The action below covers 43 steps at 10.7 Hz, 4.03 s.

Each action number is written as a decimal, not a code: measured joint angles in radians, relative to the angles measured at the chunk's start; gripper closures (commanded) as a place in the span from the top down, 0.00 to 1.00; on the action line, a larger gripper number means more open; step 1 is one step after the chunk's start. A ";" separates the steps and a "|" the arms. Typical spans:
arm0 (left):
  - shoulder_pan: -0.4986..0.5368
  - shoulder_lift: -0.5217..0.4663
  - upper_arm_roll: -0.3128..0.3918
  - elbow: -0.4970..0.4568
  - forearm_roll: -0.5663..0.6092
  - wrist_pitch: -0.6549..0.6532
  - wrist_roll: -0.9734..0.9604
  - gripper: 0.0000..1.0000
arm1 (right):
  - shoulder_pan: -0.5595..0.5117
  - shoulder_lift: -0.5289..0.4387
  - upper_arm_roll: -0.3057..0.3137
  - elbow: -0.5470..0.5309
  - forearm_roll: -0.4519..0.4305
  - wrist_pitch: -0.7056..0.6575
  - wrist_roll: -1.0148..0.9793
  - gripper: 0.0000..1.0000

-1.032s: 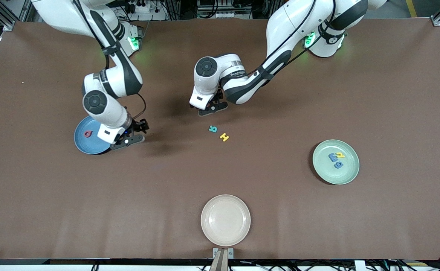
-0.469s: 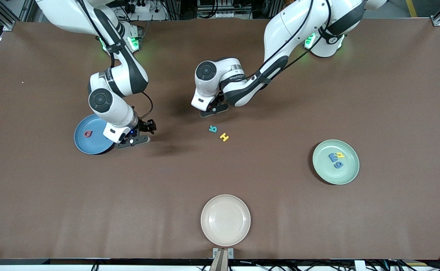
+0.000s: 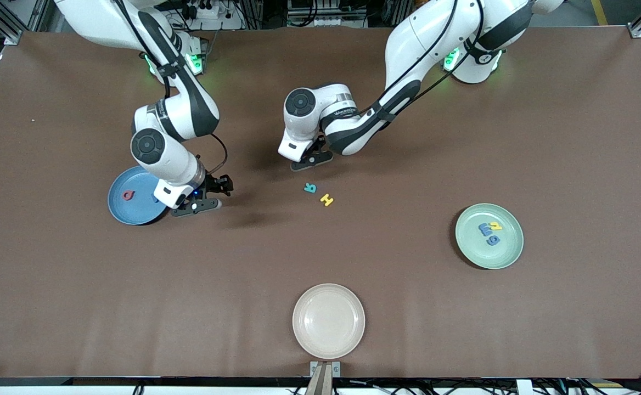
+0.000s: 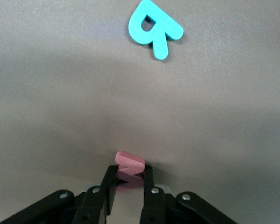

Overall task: Sort uppercase to blue plate, lowercase to green plate
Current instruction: 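Grasp the pink m with the left gripper and carry it to the green plate, then release the pink m on the green plate while the right reaches yellow H, then grasp the yellow H with the right gripper while the left returns to rest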

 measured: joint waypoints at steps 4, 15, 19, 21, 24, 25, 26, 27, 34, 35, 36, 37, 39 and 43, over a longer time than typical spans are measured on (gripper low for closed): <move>0.178 -0.077 0.004 0.007 0.012 -0.060 0.131 0.00 | 0.061 0.041 0.011 0.055 0.002 0.015 0.198 0.72; 0.570 -0.227 0.205 0.007 -0.023 -0.223 0.975 0.00 | 0.327 0.315 -0.001 0.475 -0.048 -0.174 1.169 0.72; 0.586 -0.227 0.321 0.005 -0.107 -0.223 1.177 0.96 | 0.366 0.435 -0.006 0.615 -0.092 -0.184 1.408 0.72; 0.584 -0.228 0.331 0.006 -0.107 -0.223 1.179 1.00 | 0.374 0.461 -0.005 0.659 -0.092 -0.180 1.458 0.71; 0.556 -0.281 0.332 0.037 -0.107 -0.276 1.179 1.00 | 0.393 0.485 -0.001 0.683 -0.092 -0.144 1.519 0.68; 0.547 -0.334 0.332 0.057 -0.107 -0.297 1.179 1.00 | 0.399 0.492 0.004 0.688 -0.092 -0.132 1.540 0.68; 0.543 -0.395 0.331 0.071 -0.109 -0.310 1.192 1.00 | 0.405 0.500 0.007 0.694 -0.092 -0.121 1.556 0.67; 0.543 -0.454 0.332 0.081 -0.123 -0.319 1.227 1.00 | 0.411 0.508 0.008 0.698 -0.092 -0.111 1.563 0.65; 0.502 -0.709 0.433 0.084 -0.205 -0.485 1.283 1.00 | 0.443 0.539 0.010 0.702 -0.131 -0.099 1.568 0.55; 0.481 -0.734 0.466 0.084 -0.216 -0.512 1.284 1.00 | 0.447 0.541 0.010 0.702 -0.139 -0.098 1.568 0.54; 0.465 -0.753 0.498 0.083 -0.250 -0.534 1.296 1.00 | 0.447 0.542 0.010 0.702 -0.140 -0.097 1.568 0.52; 0.460 -0.767 0.532 0.083 -0.300 -0.549 1.336 1.00 | 0.447 0.542 0.010 0.702 -0.143 -0.097 1.568 0.50; 0.459 -0.784 0.575 0.080 -0.348 -0.596 1.407 1.00 | 0.447 0.543 0.009 0.702 -0.158 -0.097 1.568 0.47; 0.434 -0.805 0.575 0.079 -0.351 -0.735 1.412 1.00 | 0.448 0.542 0.011 0.703 -0.193 -0.099 1.562 0.34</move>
